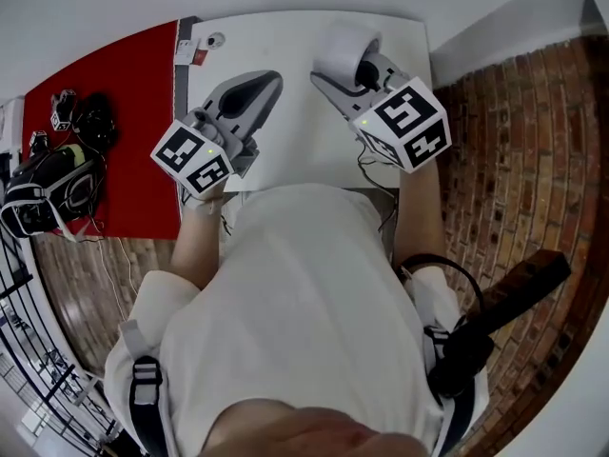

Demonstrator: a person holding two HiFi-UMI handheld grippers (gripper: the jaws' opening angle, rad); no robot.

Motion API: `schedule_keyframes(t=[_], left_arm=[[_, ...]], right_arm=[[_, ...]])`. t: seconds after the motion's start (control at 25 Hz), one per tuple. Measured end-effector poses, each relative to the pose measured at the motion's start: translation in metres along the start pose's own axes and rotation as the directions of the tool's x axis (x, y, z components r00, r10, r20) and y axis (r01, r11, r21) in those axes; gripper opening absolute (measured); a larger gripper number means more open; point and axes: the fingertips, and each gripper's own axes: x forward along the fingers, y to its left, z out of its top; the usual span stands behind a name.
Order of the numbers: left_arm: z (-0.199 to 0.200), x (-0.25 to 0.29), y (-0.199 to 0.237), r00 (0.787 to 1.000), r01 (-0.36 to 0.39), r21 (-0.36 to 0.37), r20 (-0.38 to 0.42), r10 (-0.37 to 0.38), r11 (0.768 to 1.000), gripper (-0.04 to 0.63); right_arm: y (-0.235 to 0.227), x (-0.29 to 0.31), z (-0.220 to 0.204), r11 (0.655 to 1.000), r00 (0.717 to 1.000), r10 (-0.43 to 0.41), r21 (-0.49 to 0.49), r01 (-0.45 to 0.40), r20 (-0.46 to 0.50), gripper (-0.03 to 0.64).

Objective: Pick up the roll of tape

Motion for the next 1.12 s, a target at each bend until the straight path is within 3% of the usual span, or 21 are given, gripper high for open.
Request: schedule_keyframes(t=[0.56, 0.8, 1.12], left_arm=[[0.002, 0.037, -0.02, 0.998, 0.057, 0.007, -0.022, -0.057, 0.998, 0.008], [0.0, 0.045, -0.029, 0.998, 0.068, -0.006, -0.013, -0.068, 0.998, 0.008], [-0.004, 0.05, -0.04, 0.997, 0.075, -0.01, -0.014, -0.075, 0.997, 0.008]], right_arm=[[-0.028, -0.049, -0.001, 0.993, 0.984, -0.08, 0.098, 0.065, 0.161, 0.126], [-0.032, -0.075, 0.0, 0.981, 0.95, -0.082, 0.193, 0.023, 0.303, 0.126], [-0.037, -0.098, -0.001, 0.96, 0.909, -0.082, 0.279, -0.039, 0.408, 0.126]])
